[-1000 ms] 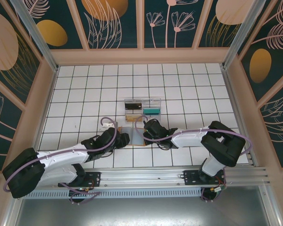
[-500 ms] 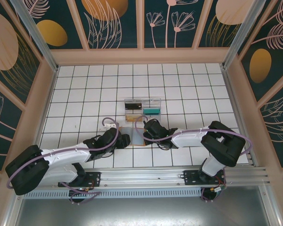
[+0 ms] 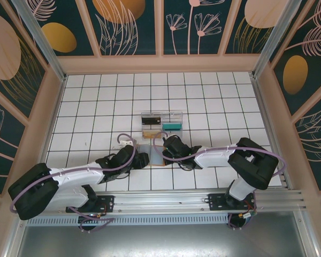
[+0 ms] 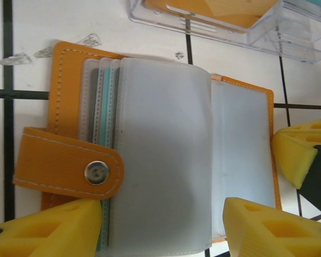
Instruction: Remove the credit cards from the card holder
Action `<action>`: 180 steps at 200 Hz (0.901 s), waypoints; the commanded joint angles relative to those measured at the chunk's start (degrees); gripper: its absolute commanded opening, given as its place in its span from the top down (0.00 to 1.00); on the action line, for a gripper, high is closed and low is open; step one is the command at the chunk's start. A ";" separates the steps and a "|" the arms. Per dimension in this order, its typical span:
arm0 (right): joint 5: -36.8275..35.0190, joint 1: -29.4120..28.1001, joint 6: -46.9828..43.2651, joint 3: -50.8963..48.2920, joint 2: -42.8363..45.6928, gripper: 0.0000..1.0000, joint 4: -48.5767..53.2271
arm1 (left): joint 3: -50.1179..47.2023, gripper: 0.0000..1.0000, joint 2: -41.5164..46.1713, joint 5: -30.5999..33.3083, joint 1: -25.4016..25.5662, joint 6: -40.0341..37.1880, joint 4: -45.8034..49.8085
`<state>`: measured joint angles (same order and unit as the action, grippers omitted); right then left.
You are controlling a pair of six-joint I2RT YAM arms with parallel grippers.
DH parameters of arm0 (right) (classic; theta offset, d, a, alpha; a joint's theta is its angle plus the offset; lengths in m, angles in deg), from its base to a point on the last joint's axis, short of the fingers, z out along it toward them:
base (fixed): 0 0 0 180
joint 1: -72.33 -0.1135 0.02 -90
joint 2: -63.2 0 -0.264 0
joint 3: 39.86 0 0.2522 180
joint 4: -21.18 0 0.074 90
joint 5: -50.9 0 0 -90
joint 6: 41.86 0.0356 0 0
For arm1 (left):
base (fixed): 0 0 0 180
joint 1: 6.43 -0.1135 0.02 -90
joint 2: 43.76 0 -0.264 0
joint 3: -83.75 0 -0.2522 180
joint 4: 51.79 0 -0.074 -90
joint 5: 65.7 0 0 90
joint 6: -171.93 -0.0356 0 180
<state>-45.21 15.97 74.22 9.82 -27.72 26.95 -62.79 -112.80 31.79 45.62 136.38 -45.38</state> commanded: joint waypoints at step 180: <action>-1.76 0.28 2.45 -1.96 -0.23 0.88 5.28 | -0.08 0.01 1.83 -3.46 -0.15 -2.14 -2.54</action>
<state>-45.34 15.97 75.03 9.73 -27.72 26.75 -62.90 -112.40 26.92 45.65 135.11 -50.82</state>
